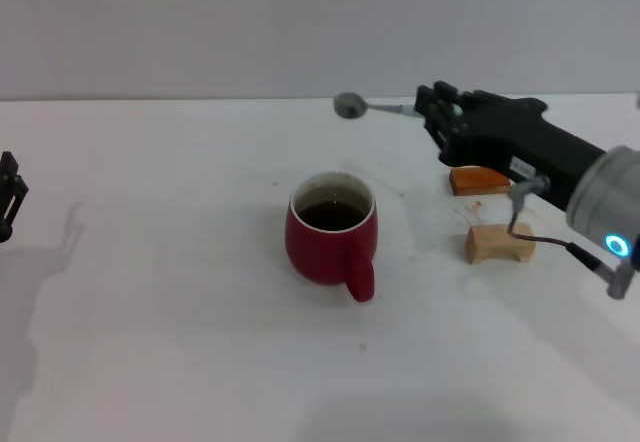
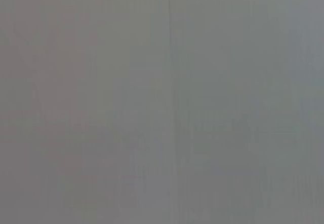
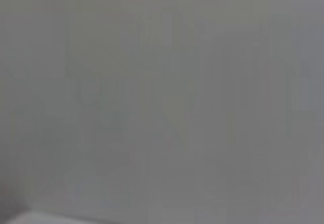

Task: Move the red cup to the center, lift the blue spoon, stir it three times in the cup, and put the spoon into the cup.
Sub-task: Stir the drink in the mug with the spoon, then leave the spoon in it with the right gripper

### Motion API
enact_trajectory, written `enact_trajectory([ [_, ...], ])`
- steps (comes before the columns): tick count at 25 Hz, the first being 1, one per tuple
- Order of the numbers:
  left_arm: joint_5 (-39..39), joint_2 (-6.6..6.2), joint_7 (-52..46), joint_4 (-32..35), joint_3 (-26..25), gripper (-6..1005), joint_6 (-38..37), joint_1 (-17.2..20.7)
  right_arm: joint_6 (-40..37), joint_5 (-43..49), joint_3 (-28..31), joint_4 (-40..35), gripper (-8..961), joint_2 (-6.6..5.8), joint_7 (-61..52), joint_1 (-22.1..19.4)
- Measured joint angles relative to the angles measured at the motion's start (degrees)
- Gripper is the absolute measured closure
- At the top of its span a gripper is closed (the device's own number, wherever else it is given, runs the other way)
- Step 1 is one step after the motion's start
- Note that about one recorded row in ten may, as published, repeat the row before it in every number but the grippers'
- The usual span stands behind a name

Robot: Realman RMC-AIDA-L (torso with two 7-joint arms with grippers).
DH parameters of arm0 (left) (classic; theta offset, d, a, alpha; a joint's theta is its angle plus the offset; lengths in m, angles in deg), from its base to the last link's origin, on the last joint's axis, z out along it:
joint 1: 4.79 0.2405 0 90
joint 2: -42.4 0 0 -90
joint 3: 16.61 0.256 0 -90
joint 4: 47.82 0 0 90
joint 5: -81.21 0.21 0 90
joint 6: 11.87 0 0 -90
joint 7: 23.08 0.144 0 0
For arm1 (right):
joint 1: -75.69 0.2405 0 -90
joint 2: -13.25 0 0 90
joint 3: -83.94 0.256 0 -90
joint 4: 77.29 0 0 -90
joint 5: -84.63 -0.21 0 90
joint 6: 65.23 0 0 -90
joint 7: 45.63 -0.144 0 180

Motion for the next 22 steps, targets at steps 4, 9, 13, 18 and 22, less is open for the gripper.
enact_trajectory([
  [4, 0.0, 0.01, 0.0, -0.1, 0.1, 153, 0.0, -0.2, 9.9, 22.8, 3.9, 3.2, 830, 4.76, -13.5, 1.1],
  [9, -0.1, 0.08, -0.1, 0.1, 0.3, 153, 0.0, -0.1, 19.1, 32.4, 5.4, 8.3, 830, 4.41, -23.1, 4.8],
  [13, -0.1, 0.12, -0.2, -0.1, 0.4, 153, -0.1, 0.1, 28.1, 36.4, 7.7, 12.4, 830, 4.47, -27.8, 7.6],
  [18, -0.2, 0.18, -0.1, -0.3, 0.5, 153, -0.5, 0.6, 37.3, 38.6, 9.1, 17.6, 831, 4.53, -30.3, 9.7],
  [22, -0.2, 0.12, -0.1, -0.3, 0.2, 153, -0.8, 0.8, 43.1, 39.1, 9.6, 20.3, 831, 4.52, -31.7, 10.9],
])
